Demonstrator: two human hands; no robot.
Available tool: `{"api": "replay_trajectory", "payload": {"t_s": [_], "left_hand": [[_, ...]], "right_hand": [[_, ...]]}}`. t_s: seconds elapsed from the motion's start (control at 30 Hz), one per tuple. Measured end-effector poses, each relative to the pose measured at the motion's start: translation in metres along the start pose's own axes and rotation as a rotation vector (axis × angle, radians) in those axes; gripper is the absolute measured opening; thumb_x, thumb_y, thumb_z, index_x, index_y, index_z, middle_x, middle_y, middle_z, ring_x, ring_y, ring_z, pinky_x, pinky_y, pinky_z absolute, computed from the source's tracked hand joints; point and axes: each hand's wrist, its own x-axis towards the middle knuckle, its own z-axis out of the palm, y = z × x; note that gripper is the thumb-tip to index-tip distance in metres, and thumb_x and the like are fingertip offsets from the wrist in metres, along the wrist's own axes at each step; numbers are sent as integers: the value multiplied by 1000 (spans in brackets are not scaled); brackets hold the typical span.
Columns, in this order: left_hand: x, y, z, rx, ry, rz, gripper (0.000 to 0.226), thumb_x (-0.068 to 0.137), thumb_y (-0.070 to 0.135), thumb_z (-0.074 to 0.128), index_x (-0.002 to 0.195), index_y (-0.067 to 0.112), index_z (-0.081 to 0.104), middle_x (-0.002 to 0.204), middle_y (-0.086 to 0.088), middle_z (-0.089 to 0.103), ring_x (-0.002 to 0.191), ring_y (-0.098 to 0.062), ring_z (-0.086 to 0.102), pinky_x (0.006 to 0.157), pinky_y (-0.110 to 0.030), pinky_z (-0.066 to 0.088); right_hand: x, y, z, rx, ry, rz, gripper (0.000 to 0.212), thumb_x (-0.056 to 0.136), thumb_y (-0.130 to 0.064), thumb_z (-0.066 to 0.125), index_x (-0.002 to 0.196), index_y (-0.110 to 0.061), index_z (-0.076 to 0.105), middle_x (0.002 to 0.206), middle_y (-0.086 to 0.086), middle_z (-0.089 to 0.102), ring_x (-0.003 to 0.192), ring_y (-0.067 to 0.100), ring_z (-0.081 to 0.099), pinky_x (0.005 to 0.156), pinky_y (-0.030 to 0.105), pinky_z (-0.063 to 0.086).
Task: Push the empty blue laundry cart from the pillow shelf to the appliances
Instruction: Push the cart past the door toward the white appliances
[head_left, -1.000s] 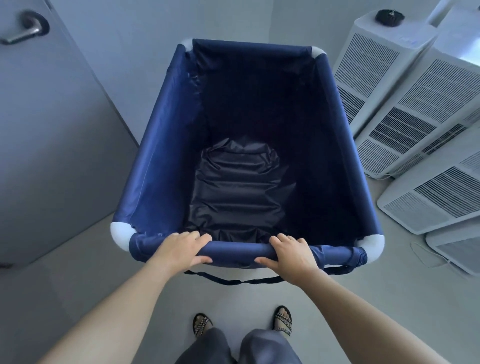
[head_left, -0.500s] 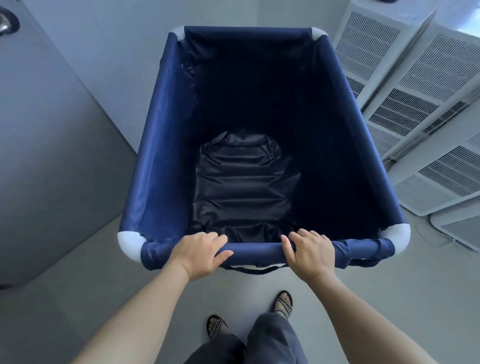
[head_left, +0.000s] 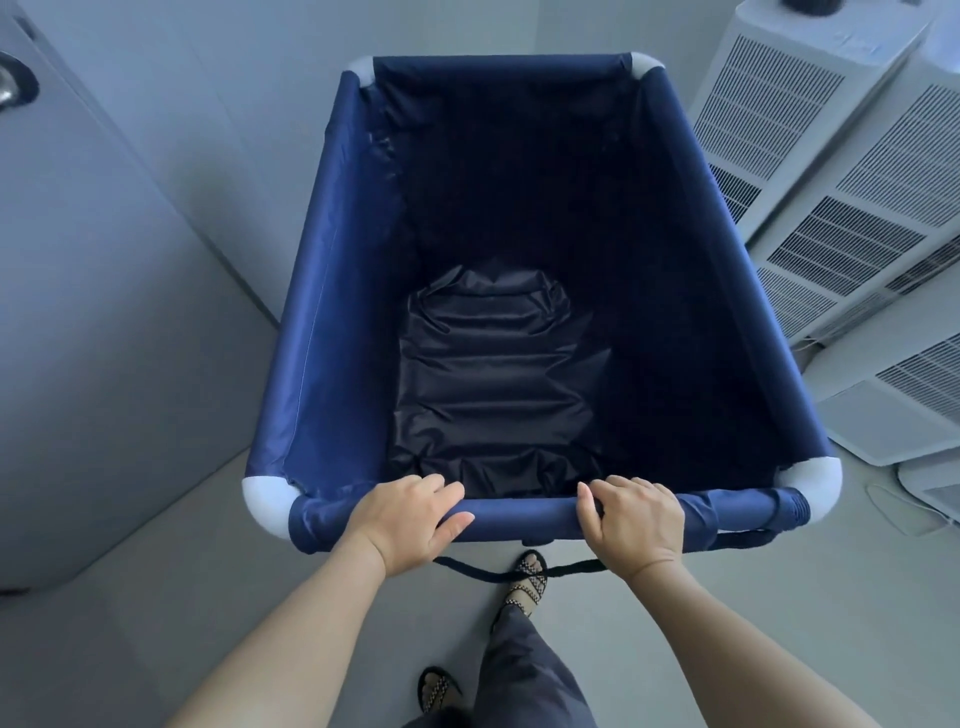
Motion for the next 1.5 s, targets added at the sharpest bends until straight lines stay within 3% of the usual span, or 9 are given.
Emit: {"api": "replay_trajectory", "payload": {"t_s": [0.6, 0.83, 0.97, 1.07, 1.27, 1.37, 1.5], "left_hand": [[95, -56, -41, -12, 38, -53, 37, 92, 50, 31, 91, 18, 50, 87, 1, 53, 82, -22, 53, 62, -35, 43], [133, -81, -58, 56, 25, -51, 37, 93, 49, 29, 93, 18, 49, 88, 3, 53, 84, -20, 51, 60, -32, 35], [155, -95, -68, 51, 52, -43, 35, 94, 48, 30, 93, 18, 50, 88, 2, 54, 84, -21, 52, 60, -32, 34], [171, -108, -76, 90, 60, -31, 36, 93, 49, 29, 95, 20, 50, 89, 4, 55, 85, -19, 52, 58, -31, 32], [206, -131, -97, 101, 185, 97, 39, 83, 47, 33, 68, 19, 56, 59, 5, 55, 51, -18, 55, 38, -24, 38], [230, -146, -104, 69, 171, 109, 43, 84, 49, 32, 75, 16, 57, 67, 1, 59, 60, -22, 58, 44, -31, 46], [266, -171, -112, 71, 48, 84, 49, 87, 59, 26, 100, 19, 51, 95, 1, 58, 90, -22, 55, 64, -35, 42]], "right_hand": [[123, 8, 16, 49, -137, -41, 49, 84, -41, 37, 43, -19, 52, 41, -4, 50, 38, 22, 47, 47, 28, 33], [167, 12, 25, 58, -235, -118, 48, 92, -44, 27, 60, -19, 52, 59, 1, 59, 52, 25, 49, 52, 31, 26], [189, 17, 25, 76, -230, -220, 36, 95, -40, 37, 70, -18, 52, 64, 0, 58, 56, 24, 54, 50, 31, 28], [204, 12, 27, 41, -159, -187, 33, 86, -35, 49, 58, -17, 52, 51, -2, 53, 43, 20, 49, 43, 29, 28], [242, 8, 38, -7, -78, -141, 35, 84, -34, 46, 54, -17, 53, 47, -3, 51, 39, 19, 47, 40, 27, 33], [267, 6, 42, -29, -66, -125, 31, 81, -32, 51, 54, -17, 54, 47, -3, 51, 39, 20, 47, 40, 28, 33], [299, 5, 46, -25, -16, -85, 39, 84, -35, 37, 53, -16, 52, 45, -2, 49, 38, 21, 46, 39, 27, 33]]}}
